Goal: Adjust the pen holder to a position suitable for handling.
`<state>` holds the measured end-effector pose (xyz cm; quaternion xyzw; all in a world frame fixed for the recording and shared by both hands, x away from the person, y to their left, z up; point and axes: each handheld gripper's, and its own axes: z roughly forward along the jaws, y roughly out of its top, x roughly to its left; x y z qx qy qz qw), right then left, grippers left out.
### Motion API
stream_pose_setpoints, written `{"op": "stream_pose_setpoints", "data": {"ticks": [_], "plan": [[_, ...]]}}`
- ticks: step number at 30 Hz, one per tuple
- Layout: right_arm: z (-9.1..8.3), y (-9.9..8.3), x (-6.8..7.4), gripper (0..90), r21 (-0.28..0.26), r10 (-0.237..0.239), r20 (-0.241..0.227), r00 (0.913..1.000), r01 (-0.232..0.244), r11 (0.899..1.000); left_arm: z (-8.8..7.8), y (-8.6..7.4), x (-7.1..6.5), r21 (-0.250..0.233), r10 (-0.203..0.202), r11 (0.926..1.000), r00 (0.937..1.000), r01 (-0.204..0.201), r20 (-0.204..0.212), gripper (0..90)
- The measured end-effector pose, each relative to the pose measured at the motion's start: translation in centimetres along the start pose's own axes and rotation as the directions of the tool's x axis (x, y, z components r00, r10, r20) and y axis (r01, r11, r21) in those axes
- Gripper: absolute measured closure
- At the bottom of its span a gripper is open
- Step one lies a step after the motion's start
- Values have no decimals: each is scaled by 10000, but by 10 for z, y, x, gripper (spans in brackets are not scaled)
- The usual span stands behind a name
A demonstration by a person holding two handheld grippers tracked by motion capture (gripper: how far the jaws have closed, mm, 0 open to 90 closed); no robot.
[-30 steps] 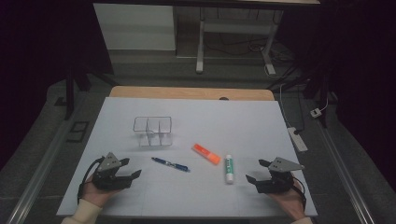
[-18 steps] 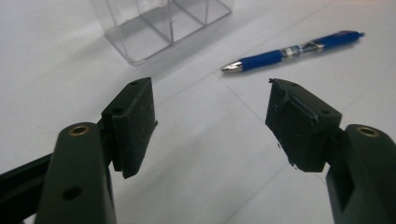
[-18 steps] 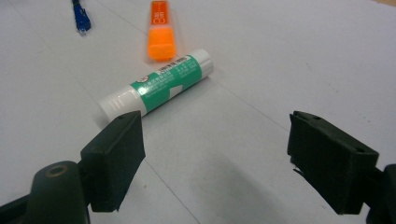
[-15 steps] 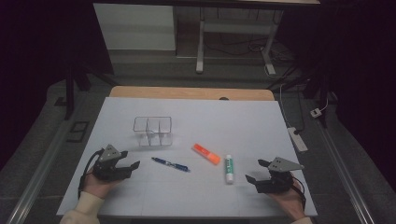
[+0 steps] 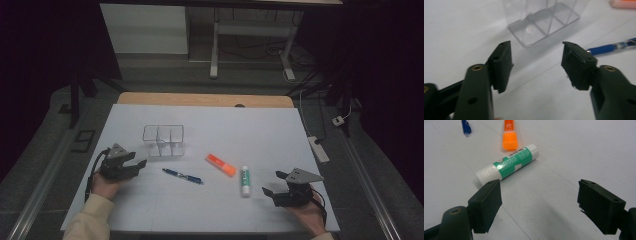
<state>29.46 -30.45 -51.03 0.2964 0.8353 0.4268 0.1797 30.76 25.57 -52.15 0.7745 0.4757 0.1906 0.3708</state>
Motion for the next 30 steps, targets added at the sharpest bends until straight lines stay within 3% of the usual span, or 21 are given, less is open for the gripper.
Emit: {"op": "stream_pose_setpoints", "data": {"ticks": [8, 14, 25, 28, 30], "plan": [[0, 0, 0, 188, 37, 18, 14, 10000, -18, 10000, 12, 8, 17, 22, -354, 9994, 9990, 355, -284, 664], [0, 0, 0, 188, 78, 28, 44, 10000, -28, 10000, 19, 15, 24, 74, -400, 9992, 9984, 403, -393, 888], [1, -1, 0, 190, 137, 16, 53, 10000, -17, 9999, 37, 26, 24, 97, -339, 9994, 9994, 340, -90, 891], [1, -1, 0, 191, 123, 37, 74, 10000, -38, 9999, 40, 29, 21, 180, -162, 9997, 9995, 167, -255, 891], [0, -1, 0, 191, 130, 50, 79, 10000, -51, 9999, 41, 29, 22, 181, -292, 9994, 9994, 296, -185, 891]]}}
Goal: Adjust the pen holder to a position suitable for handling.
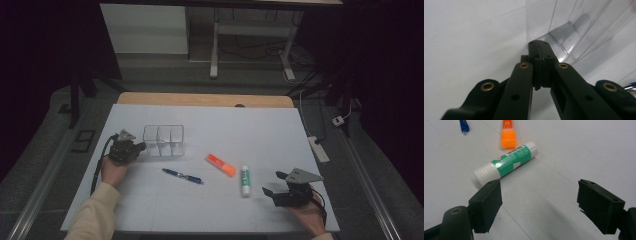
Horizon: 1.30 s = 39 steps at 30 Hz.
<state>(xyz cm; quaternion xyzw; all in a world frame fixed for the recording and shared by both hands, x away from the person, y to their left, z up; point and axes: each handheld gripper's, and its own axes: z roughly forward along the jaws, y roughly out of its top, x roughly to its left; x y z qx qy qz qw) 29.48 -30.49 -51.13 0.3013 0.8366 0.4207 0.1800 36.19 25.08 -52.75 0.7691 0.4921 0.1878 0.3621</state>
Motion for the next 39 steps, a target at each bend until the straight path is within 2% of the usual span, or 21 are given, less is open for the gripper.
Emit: {"op": "stream_pose_setpoints", "data": {"ticks": [5, 8, 17, 39], "plan": [[1, 0, 0, 191, 7, -10, 1, 10000, 10, 10000, 3, 2, -1, -76, -301, 9995, 9993, 303, 232, 892], [1, 0, 0, 192, 11, 5, 3, 10000, -5, 10000, 8, 6, -6, -44, -147, 9999, 9997, 148, 198, 891], [1, 0, 0, 192, 37, 15, 4, 10000, -15, 10000, 20, 16, -15, 13, -121, 9999, 9994, 121, 329, 891], [1, -1, 0, 195, 88, 35, -24, 10000, -35, 10000, 33, 30, -37, 134, 100, 9999, 9975, -109, 703, 891]]}}
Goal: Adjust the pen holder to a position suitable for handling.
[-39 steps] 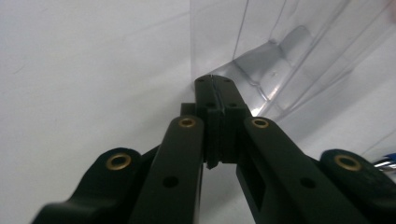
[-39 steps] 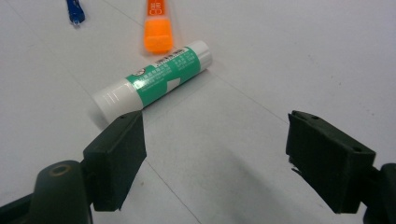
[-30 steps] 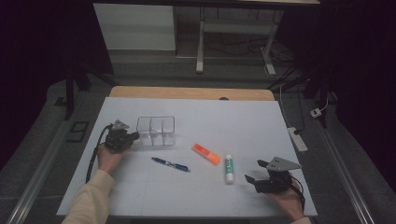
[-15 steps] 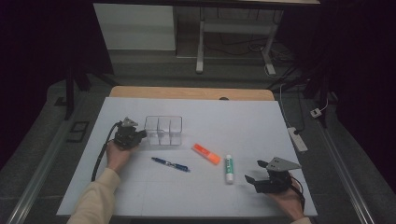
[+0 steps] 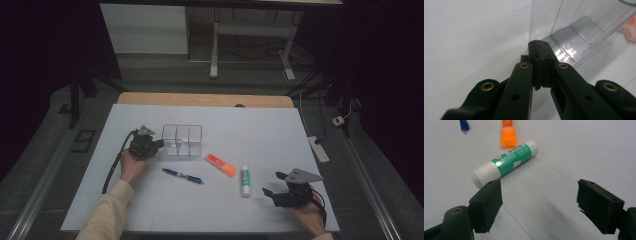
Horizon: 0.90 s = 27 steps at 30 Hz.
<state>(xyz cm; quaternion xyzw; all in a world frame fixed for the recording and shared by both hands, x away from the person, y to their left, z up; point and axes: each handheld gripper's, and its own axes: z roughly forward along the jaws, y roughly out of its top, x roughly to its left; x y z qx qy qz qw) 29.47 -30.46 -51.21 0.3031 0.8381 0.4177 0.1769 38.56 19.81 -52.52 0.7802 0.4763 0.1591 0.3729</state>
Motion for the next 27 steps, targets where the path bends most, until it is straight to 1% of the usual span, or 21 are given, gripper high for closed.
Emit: {"op": "stream_pose_setpoints", "data": {"ticks": [2, 10, 16, 21, 27], "plan": [[0, 0, 0, 195, 19, -25, 0, 10000, 25, 10000, 1, 0, -1, -6, -18, 10000, 10000, 18, 30, 891], [0, 0, 0, 195, 29, -6, 11, 10000, 6, 10000, 4, 5, -9, 82, 193, 9998, 9997, -195, 143, 891], [0, 0, 0, 196, 30, -1, -4, 10000, 1, 10000, 7, 9, -13, 94, 263, 9996, 9994, -265, 209, 891], [-1, 0, 0, 195, 24, 1, -17, 10000, -1, 10000, 7, 8, -12, 114, 271, 9996, 9991, -275, 328, 890], [-2, 0, 0, 196, 61, -16, 33, 10000, 15, 10000, 0, 8, -10, 25, 407, 9992, 9989, -408, 227, 891]]}}
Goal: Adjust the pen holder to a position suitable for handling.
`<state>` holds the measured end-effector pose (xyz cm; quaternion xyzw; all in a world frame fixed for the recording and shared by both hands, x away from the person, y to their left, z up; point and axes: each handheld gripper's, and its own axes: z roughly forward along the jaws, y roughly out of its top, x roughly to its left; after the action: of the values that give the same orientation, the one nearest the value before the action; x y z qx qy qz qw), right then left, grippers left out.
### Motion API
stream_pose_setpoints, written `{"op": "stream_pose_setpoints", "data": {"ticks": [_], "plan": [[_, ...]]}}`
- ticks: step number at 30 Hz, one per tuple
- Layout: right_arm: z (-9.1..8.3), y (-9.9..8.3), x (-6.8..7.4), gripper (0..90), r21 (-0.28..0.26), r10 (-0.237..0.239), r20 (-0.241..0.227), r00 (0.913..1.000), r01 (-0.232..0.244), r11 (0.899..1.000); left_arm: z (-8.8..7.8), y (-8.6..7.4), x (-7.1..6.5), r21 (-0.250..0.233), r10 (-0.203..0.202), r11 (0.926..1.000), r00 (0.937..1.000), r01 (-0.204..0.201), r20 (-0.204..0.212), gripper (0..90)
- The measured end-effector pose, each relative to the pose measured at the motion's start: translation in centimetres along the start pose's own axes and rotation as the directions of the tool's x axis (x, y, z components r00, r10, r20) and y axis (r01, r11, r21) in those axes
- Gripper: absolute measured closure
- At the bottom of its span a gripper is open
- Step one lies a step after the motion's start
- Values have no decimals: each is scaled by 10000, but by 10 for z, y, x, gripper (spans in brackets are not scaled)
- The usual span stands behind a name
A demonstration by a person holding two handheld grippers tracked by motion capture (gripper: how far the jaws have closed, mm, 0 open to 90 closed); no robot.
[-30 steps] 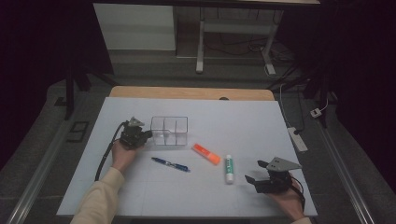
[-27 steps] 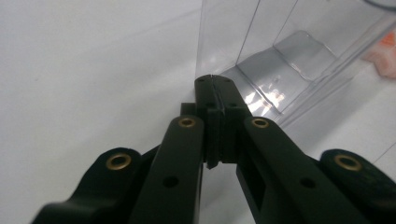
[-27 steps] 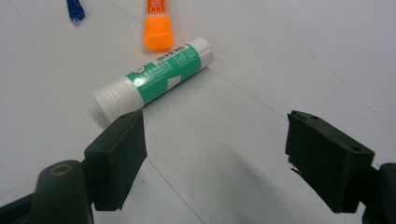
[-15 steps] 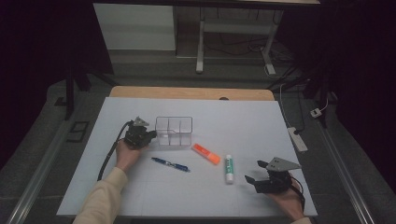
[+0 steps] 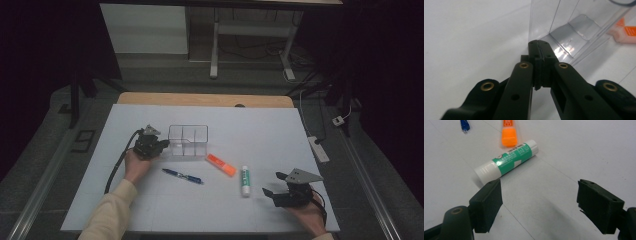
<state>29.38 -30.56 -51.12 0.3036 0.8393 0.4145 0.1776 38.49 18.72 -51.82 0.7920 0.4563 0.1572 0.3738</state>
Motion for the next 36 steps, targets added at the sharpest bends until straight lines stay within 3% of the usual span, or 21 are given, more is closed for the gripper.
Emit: {"op": "stream_pose_setpoints", "data": {"ticks": [7, 9, 13, 17, 23, 28, 36], "plan": [[-1, 0, -1, 196, -88, 46, -35, 10000, -46, 10000, -21, -2, 0, -321, 460, 9985, 9985, -451, 292, 886], [-1, 0, -1, 196, -90, 42, -37, 10000, -43, 10000, -27, -3, -2, -360, 685, 9971, 9961, -666, 558, 810], [-1, 0, 0, 196, -97, 38, -36, 10000, -38, 9999, -39, -8, -7, -375, 1264, 9916, 9897, -1242, 666, 691], [-1, 0, 0, 196, -109, 36, -44, 10000, -36, 9999, -46, -9, -11, -271, 1519, 9883, 9842, -1501, 911, 558], [-4, 1, 0, 197, -281, 51, -58, 10000, -53, 9996, -54, -7, -16, -318, 1975, 9803, 9730, -1951, 1191, 442], [-5, 1, 1, 197, -359, -3, -60, 10000, 1, 9994, -62, -7, -20, -161, 2457, 9691, 9588, -2460, 1423, 394], [-5, 1, 1, 197, -280, -71, -52, 10000, 69, 9996, -73, -10, -16, -241, 2608, 9652, 9520, -2604, 1603, 386]]}}
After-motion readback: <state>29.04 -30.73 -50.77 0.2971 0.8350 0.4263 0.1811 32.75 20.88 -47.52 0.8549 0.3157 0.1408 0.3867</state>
